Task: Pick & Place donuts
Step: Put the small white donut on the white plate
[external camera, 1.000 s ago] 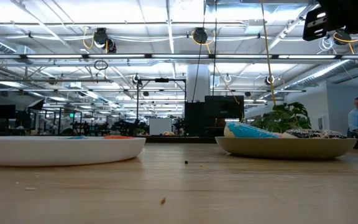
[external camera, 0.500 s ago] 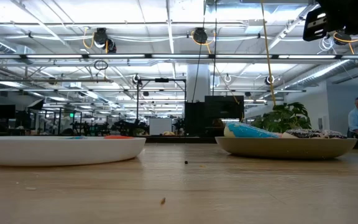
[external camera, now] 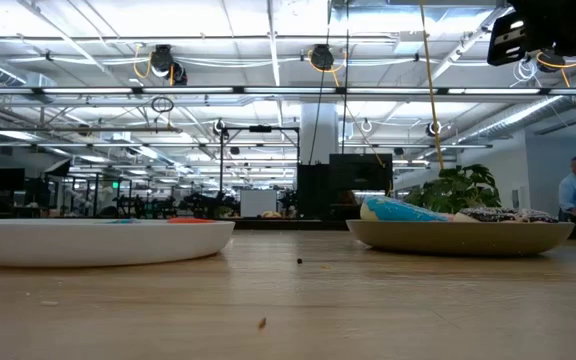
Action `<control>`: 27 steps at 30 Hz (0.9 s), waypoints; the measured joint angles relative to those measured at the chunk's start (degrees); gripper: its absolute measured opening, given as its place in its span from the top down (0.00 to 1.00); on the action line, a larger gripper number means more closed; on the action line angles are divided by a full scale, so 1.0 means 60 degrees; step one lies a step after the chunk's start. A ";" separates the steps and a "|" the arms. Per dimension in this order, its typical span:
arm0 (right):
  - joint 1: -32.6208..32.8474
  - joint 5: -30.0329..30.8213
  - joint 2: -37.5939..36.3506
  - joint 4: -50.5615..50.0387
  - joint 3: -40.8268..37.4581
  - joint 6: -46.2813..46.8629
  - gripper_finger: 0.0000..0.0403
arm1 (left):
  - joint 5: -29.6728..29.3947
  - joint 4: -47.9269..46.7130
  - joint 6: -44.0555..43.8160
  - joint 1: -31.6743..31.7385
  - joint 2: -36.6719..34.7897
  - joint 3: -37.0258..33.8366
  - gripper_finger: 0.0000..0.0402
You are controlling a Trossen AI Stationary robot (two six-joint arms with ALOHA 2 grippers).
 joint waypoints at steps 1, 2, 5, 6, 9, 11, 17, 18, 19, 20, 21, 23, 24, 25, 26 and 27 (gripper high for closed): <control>0.0000 0.0000 0.0000 0.0000 -0.0002 0.0000 1.00 | -0.0019 0.0008 -0.0005 0.0017 0.0000 -0.0112 0.53; 0.0000 0.0000 0.0000 0.0000 -0.0002 0.0000 1.00 | -0.0018 -0.0021 -0.0050 0.0046 0.0000 -0.0233 0.52; 0.0000 0.0000 0.0000 -0.0001 -0.0002 0.0001 1.00 | 0.0155 -0.0065 -0.0300 0.0105 0.0000 -0.0607 0.50; -0.0001 0.0002 0.0000 -0.0002 -0.0002 0.0000 1.00 | 0.0198 -0.0057 -0.0360 0.0105 0.0000 -0.0695 0.50; 0.0000 0.0000 0.0000 -0.0003 -0.0002 0.0000 1.00 | 0.0374 -0.0018 -0.0375 0.0102 0.0000 -0.0880 0.52; -0.0003 0.0000 0.0000 -0.0003 -0.0005 0.0004 1.00 | 0.0387 0.0006 -0.0411 0.0102 0.0000 -0.0924 0.54; -0.0001 0.0000 0.0000 -0.0004 -0.0009 -0.0066 1.00 | 0.0242 0.0027 -0.0507 0.0130 -0.0004 -0.0928 0.61; 0.0000 0.0000 0.0000 -0.0004 -0.0009 -0.0066 1.00 | 0.0158 0.0036 -0.0514 0.0161 -0.0004 -0.0928 0.62; 0.0000 0.0000 0.0000 -0.0004 -0.0009 -0.0066 1.00 | 0.0095 0.0043 -0.0510 0.0179 -0.0004 -0.0928 0.62; -0.0003 0.0000 0.0000 -0.0004 -0.0009 -0.0066 1.00 | 0.0085 0.0043 -0.0510 0.0208 -0.0004 -0.0928 0.63; 0.0000 0.0000 0.0000 -0.0004 -0.0009 -0.0069 1.00 | 0.0085 0.0039 -0.0500 0.0234 -0.0004 -0.0928 0.64; 0.0000 0.0000 0.0000 -0.0004 -0.0009 -0.0066 1.00 | 0.0089 0.0065 -0.0417 0.0287 0.0021 -0.0932 0.65; -0.0001 0.0000 -0.0002 -0.0004 -0.0009 -0.0069 1.00 | 0.0141 0.0126 -0.0330 0.0327 0.0086 -0.0932 0.65; -0.0001 0.0000 -0.0002 -0.0004 -0.0009 -0.0068 1.00 | 0.0211 0.0234 -0.0199 0.0342 0.0169 -0.0932 0.66; 0.0000 0.0001 0.0000 -0.0005 -0.0009 -0.0068 1.00 | 0.0257 0.0334 -0.0025 0.0347 0.0267 -0.0932 0.66; -0.0003 0.0000 -0.0004 -0.0007 -0.0009 -0.0066 1.00 | 0.0319 0.0472 0.0137 0.0350 0.0373 -0.0923 0.66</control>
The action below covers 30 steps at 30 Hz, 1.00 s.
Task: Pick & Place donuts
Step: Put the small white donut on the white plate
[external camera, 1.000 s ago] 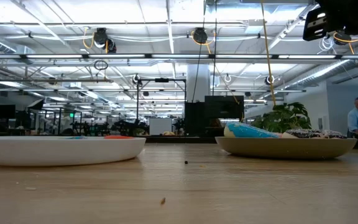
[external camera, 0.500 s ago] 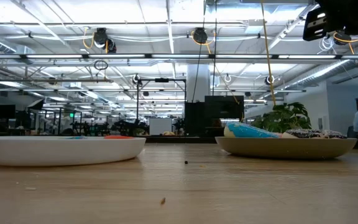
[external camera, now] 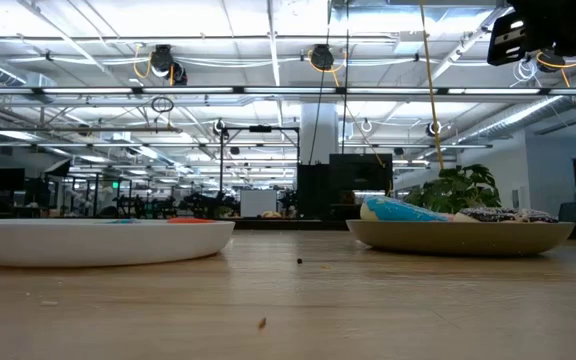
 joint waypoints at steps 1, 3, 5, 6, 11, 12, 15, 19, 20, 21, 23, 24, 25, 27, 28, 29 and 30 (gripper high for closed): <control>0.0000 0.0000 0.0000 0.0000 0.0000 -0.0003 1.00 | 0.0052 0.0074 0.0084 0.0030 0.0082 0.0028 0.66; 0.0001 0.0001 0.0003 0.0000 0.0000 -0.0003 1.00 | 0.0138 0.0074 0.0111 0.0071 0.0268 0.0039 0.66; 0.0000 0.0004 0.0000 0.0000 0.0000 -0.0014 1.00 | 0.0241 0.0059 0.0125 0.0087 0.0352 0.0046 0.66; 0.0000 0.0000 0.0000 0.0000 0.0000 -0.0041 1.00 | 0.0225 0.0059 0.0155 0.0080 0.0362 0.0046 0.66; 0.0001 0.0004 0.0000 0.0000 0.0000 -0.0069 1.00 | 0.0463 0.0036 0.0177 0.0211 0.0073 0.0020 0.74; 0.0000 0.0004 0.0004 0.0000 0.0000 -0.0069 1.00 | 0.0484 -0.0005 0.0183 0.0259 0.0004 0.0010 0.78; 0.0000 0.0002 0.0000 0.0000 0.0000 -0.0069 1.00 | 0.0493 -0.0051 0.0406 0.0385 -0.0236 -0.0016 0.91; 0.0000 0.0004 0.0001 0.0004 0.0000 -0.0072 1.00 | 0.0679 -0.0162 0.0675 0.0530 -0.0550 -0.0012 0.96; 0.0003 0.0004 0.0000 0.0004 0.0000 -0.0073 1.00 | 0.0683 -0.0264 0.0689 0.0565 -0.0643 -0.0012 0.95; 0.0002 0.0004 0.0000 0.0004 0.0000 -0.0073 1.00 | 0.0733 -0.0356 0.0744 0.0608 -0.0742 -0.0009 0.95; 0.0000 0.0004 0.0002 0.0001 0.0000 -0.0073 1.00 | 0.0758 -0.0538 0.0856 0.0661 -0.0954 -0.0009 0.95; 0.0000 0.0004 0.0000 0.0000 0.0000 -0.0073 1.00 | 0.0775 -0.0655 0.0875 0.0705 -0.1088 0.0000 0.96; 0.0000 0.0004 0.0000 0.0000 0.0000 -0.0073 1.00 | 0.0778 -0.0764 0.0900 0.0768 -0.1241 0.0004 0.97; 0.0000 0.0004 0.0000 0.0000 0.0000 -0.0073 1.00 | 0.0775 -0.1031 0.0875 0.0873 -0.1563 0.0010 0.98; 0.0000 0.0004 0.0000 0.0003 0.0000 -0.0073 1.00 | 0.0767 -0.1174 0.0832 0.0922 -0.1738 0.0010 0.98; 0.0000 0.0004 0.0000 0.0000 0.0000 -0.0073 1.00 | 0.0723 -0.1290 0.0776 0.0980 -0.1933 0.0010 0.97; 0.0000 0.0004 0.0000 0.0000 0.0000 -0.0073 1.00 | 0.0660 -0.1409 0.0754 0.1029 -0.2116 0.0013 0.95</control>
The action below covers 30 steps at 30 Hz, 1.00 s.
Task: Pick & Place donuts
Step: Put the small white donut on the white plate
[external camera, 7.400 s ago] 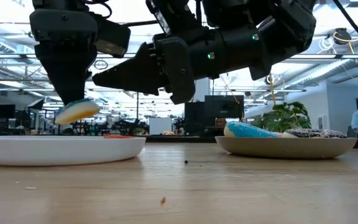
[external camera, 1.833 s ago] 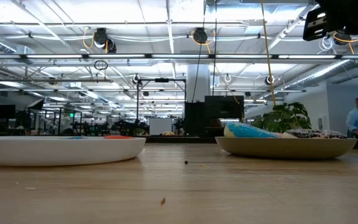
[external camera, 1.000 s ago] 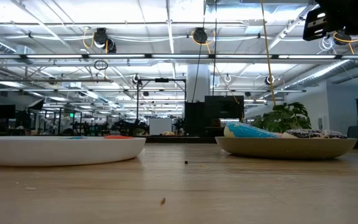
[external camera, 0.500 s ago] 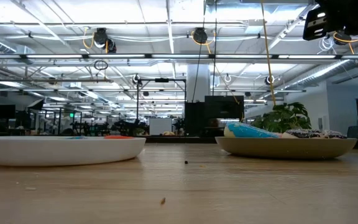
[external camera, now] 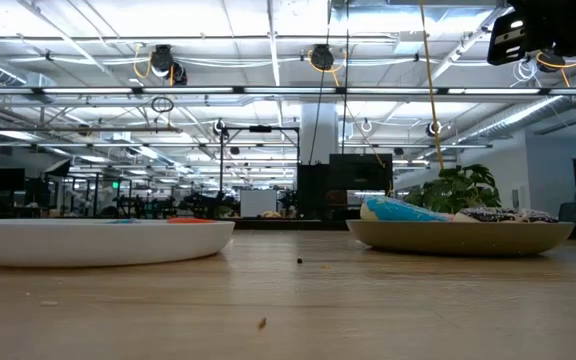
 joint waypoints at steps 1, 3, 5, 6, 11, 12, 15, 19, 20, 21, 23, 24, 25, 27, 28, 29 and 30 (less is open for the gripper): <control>0.0000 0.0000 0.0002 0.0000 0.0000 0.0000 1.00 | -0.0067 -0.0164 0.0024 0.0059 -0.0172 0.0007 0.94; 0.0000 0.0000 0.0000 0.0000 0.0000 -0.0004 1.00 | -0.0280 -0.0625 0.0267 0.0158 -0.0467 0.0080 0.93; 0.0000 0.0000 0.0000 0.0000 0.0000 -0.0004 1.00 | -0.0454 -0.1100 0.0484 0.0316 -0.0702 0.0195 0.94; 0.0000 0.0000 0.0000 0.0003 0.0000 -0.0001 1.00 | -0.0483 -0.1288 0.0558 0.0409 -0.0775 0.0274 0.95; 0.0000 0.0000 0.0000 0.0000 0.0000 -0.0004 1.00 | -0.0934 -0.2201 0.1271 0.0678 -0.0848 0.1061 0.97; 0.0000 0.0000 0.0000 0.0000 0.0000 -0.0004 1.00 | -0.1052 -0.2336 0.1414 0.0699 -0.0850 0.1248 0.96; 0.0000 0.0000 0.0000 0.0000 0.0000 -0.0002 1.00 | -0.1403 -0.2768 0.1579 0.0708 -0.0850 0.1778 0.95; 0.0000 0.0000 0.0004 -0.0007 0.0000 0.0050 1.00 | -0.1489 -0.3218 0.1594 0.0731 -0.0850 0.2391 0.98; 0.0000 0.0000 0.0004 -0.0009 0.0000 0.0103 1.00 | -0.1479 -0.3352 0.1618 0.0774 -0.0850 0.2563 0.98; 0.0000 0.0000 0.0004 -0.0008 0.0000 0.0150 1.00 | -0.1473 -0.3469 0.1641 0.0803 -0.0850 0.2726 0.97; 0.0000 0.0000 0.0004 -0.0007 0.0000 0.0160 1.00 | -0.1480 -0.3674 0.1655 0.0895 -0.0854 0.2978 0.96; 0.0000 -0.0002 0.0004 -0.0009 0.0000 0.0164 1.00 | -0.1480 -0.3738 0.1689 0.0959 -0.0857 0.3038 0.95; 0.0000 0.0000 0.0004 -0.0008 0.0000 0.0174 1.00 | -0.1476 -0.3763 0.1773 0.1032 -0.0858 0.3050 0.96; 0.0000 0.0000 0.0004 -0.0011 0.0000 0.0177 1.00 | -0.1429 -0.3821 0.1997 0.1176 -0.0850 0.3050 0.98; 0.0000 0.0000 0.0004 -0.0010 0.0000 0.0178 1.00 | -0.1449 -0.3837 0.2164 0.1236 -0.0850 0.3050 0.98; 0.0000 -0.0001 0.0004 -0.0008 0.0000 0.0178 1.00 | -0.1561 -0.3827 0.2353 0.1294 -0.0850 0.3050 0.98; 0.0000 -0.0002 0.0004 -0.0009 0.0000 0.0178 1.00 | -0.1772 -0.3793 0.2552 0.1368 -0.0850 0.3050 0.98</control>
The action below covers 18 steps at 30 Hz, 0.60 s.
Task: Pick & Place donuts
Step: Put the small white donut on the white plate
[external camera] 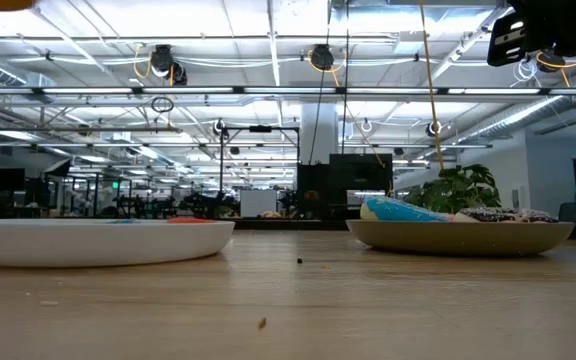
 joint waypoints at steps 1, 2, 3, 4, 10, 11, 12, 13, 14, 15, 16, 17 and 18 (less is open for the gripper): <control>0.0000 0.0002 0.0000 -0.0002 0.0000 0.0000 1.00 | -0.0221 0.0056 0.0173 0.0075 0.0000 0.0000 0.97; 0.0000 0.0001 0.0000 -0.0002 0.0000 0.0000 1.00 | -0.0417 0.0104 0.0319 0.0169 0.0000 0.0000 0.96; 0.0000 0.0002 0.0000 -0.0009 0.0000 0.0000 1.00 | -0.0581 0.0136 0.0471 0.0270 0.0000 0.0000 0.95; 0.0000 -0.0002 0.0000 -0.0024 0.0000 0.0000 1.00 | -0.0690 0.0163 0.0641 0.0381 0.0000 0.0000 0.95; 0.0000 0.0002 0.0000 -0.0064 0.0000 0.0000 1.00 | -0.1205 0.0680 0.1147 0.1176 -0.0004 -0.0094 0.98; 0.0000 0.0002 0.0000 -0.0064 0.0000 0.0000 1.00 | -0.1132 0.1001 0.1172 0.1362 -0.0007 -0.0220 0.98; 0.0000 0.0002 0.0000 -0.0064 0.0000 -0.0003 1.00 | -0.0955 0.1345 0.1283 0.1538 -0.0004 -0.0378 0.97; 0.0000 -0.0001 0.0000 -0.0064 0.0000 -0.0036 1.00 | -0.0760 0.1711 0.1491 0.1718 0.0000 -0.0571 0.95; 0.0000 0.0000 0.0000 -0.0062 0.0000 -0.0080 1.00 | -0.0620 0.2098 0.1751 0.1860 0.0000 -0.0801 0.94; 0.0000 0.0001 0.0000 -0.0064 0.0000 -0.0131 1.00 | -0.0520 0.2487 0.2004 0.1976 0.0000 -0.1081 0.93; 0.0000 0.0002 0.0000 -0.0064 0.0000 -0.0153 1.00 | -0.0422 0.2857 0.2223 0.2092 -0.0004 -0.1413 0.93; 0.0000 0.0002 0.0000 -0.0063 0.0000 -0.0157 1.00 | -0.0273 0.3198 0.2360 0.2204 -0.0004 -0.1784 0.93; 0.0000 -0.0002 0.0000 -0.0064 0.0000 -0.0157 1.00 | -0.0084 0.3480 0.2406 0.2301 0.0003 -0.2152 0.94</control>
